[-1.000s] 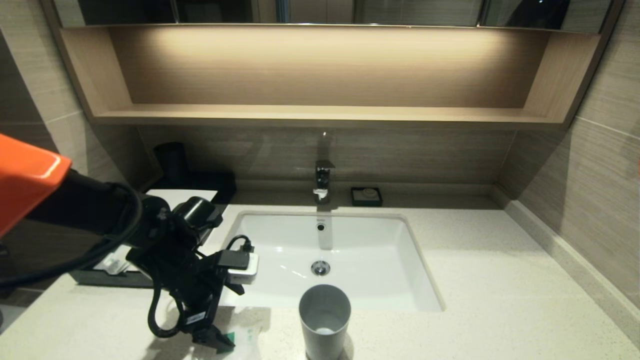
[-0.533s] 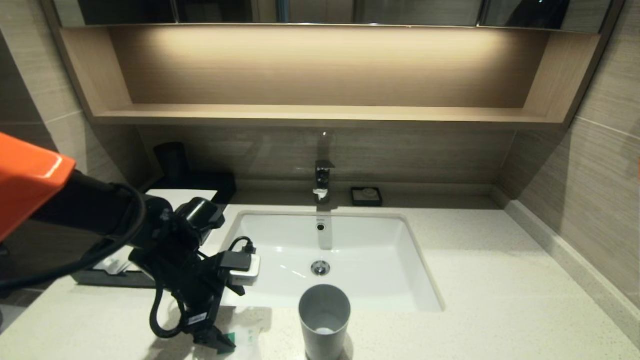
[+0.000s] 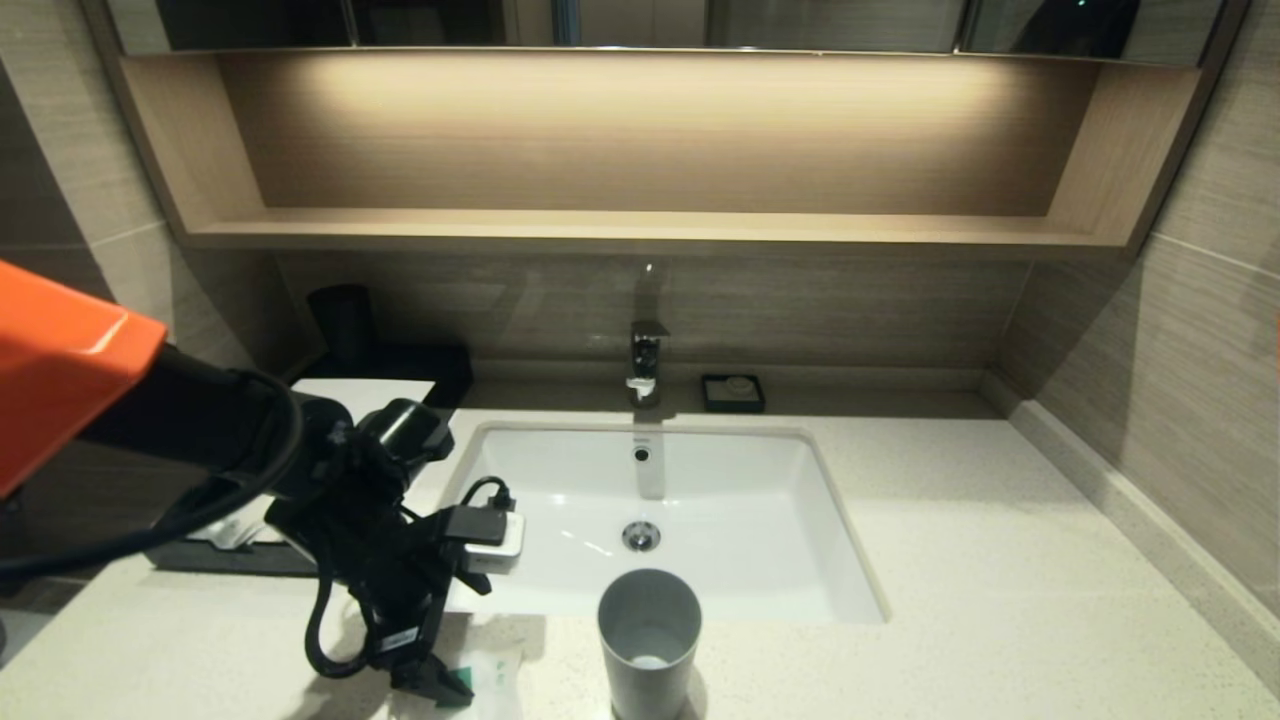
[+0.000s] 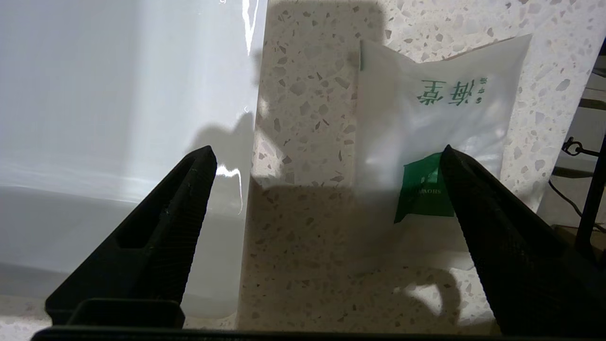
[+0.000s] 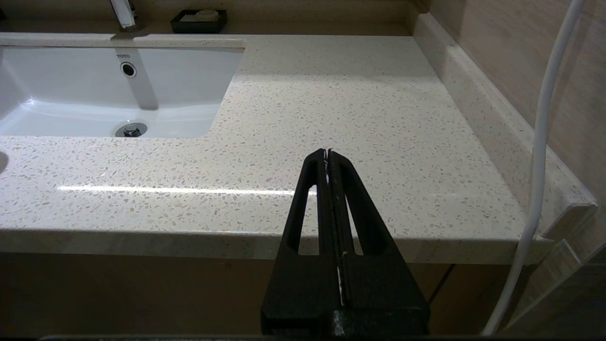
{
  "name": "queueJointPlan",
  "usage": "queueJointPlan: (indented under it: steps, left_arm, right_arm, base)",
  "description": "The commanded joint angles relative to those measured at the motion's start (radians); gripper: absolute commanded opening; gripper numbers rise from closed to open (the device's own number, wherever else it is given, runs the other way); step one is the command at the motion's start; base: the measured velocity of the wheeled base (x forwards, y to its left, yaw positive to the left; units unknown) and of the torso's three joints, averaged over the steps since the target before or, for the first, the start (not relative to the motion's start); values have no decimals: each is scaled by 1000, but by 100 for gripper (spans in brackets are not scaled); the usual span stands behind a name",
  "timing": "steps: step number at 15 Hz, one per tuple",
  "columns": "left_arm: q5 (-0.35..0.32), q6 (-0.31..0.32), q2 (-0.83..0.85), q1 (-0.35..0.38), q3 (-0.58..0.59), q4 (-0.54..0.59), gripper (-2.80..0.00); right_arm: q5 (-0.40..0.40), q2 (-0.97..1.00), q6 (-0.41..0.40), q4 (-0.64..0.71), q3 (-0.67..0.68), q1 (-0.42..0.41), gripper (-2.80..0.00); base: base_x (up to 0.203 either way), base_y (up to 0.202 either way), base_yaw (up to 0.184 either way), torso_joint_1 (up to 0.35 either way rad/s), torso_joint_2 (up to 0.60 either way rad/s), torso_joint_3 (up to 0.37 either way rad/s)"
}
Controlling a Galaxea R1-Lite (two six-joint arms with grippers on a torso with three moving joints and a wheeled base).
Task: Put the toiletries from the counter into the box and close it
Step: Pick up the bathroom toiletry
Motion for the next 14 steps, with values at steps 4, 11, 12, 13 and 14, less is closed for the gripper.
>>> queueJointPlan:
  steps: [4, 11, 12, 13, 14]
  left_arm:
    - [-4, -34, 8, 1, -14, 5, 0]
    - [-7, -75, 26, 1, -37, 6, -280]
    - [-7, -75, 32, 1, -37, 6, -280]
    - [-7, -75, 37, 1, -37, 5, -280]
    - [-7, -77, 39, 1, -37, 5, -280]
  right_arm:
    - [0, 1, 0, 0, 2, 0, -280]
    - [0, 1, 0, 0, 2, 0, -280]
    - [0, 1, 0, 0, 2, 0, -280]
    - [0, 1, 0, 0, 2, 0, -280]
    - [0, 1, 0, 0, 2, 0, -280]
  base:
    - [0, 0, 0, 0, 0, 0]
    - [0, 0, 0, 0, 0, 0]
    - [0, 0, 0, 0, 0, 0]
    - [0, 0, 0, 0, 0, 0]
    - [0, 0, 0, 0, 0, 0]
